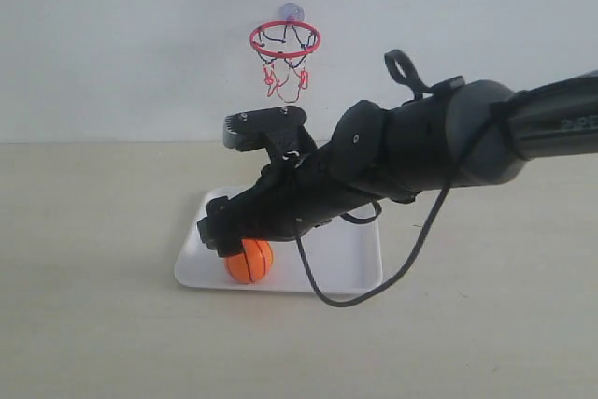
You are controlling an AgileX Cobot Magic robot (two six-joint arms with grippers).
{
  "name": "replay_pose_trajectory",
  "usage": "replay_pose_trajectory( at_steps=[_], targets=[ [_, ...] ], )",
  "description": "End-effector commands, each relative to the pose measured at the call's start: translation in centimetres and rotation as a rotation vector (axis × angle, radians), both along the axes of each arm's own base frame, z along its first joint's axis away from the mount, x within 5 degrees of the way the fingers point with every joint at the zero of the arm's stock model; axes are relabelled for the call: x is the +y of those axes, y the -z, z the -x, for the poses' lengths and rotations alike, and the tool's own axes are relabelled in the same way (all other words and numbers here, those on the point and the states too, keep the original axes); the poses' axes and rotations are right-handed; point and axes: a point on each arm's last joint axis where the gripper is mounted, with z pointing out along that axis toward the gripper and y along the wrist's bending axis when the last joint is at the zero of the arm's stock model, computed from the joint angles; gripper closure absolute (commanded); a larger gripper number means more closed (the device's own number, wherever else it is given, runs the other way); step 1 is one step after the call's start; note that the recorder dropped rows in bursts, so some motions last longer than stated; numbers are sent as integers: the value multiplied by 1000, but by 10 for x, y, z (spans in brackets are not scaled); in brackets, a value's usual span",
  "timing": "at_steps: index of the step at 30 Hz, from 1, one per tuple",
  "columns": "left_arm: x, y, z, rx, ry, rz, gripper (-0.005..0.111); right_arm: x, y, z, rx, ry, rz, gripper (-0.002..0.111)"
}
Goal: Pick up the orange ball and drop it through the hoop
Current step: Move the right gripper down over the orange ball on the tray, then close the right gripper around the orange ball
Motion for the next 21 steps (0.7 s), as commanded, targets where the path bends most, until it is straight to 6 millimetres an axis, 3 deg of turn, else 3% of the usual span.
replay_pose_trajectory(
  at_steps=[1, 21],
  targets=[
    [0, -2, 0, -12, -3, 6, 103, 6, 8, -10, -18, 13, 1, 22],
    [0, -2, 0, -12, -3, 6, 103, 8, 47, -21, -25, 81, 27, 22]
  ],
)
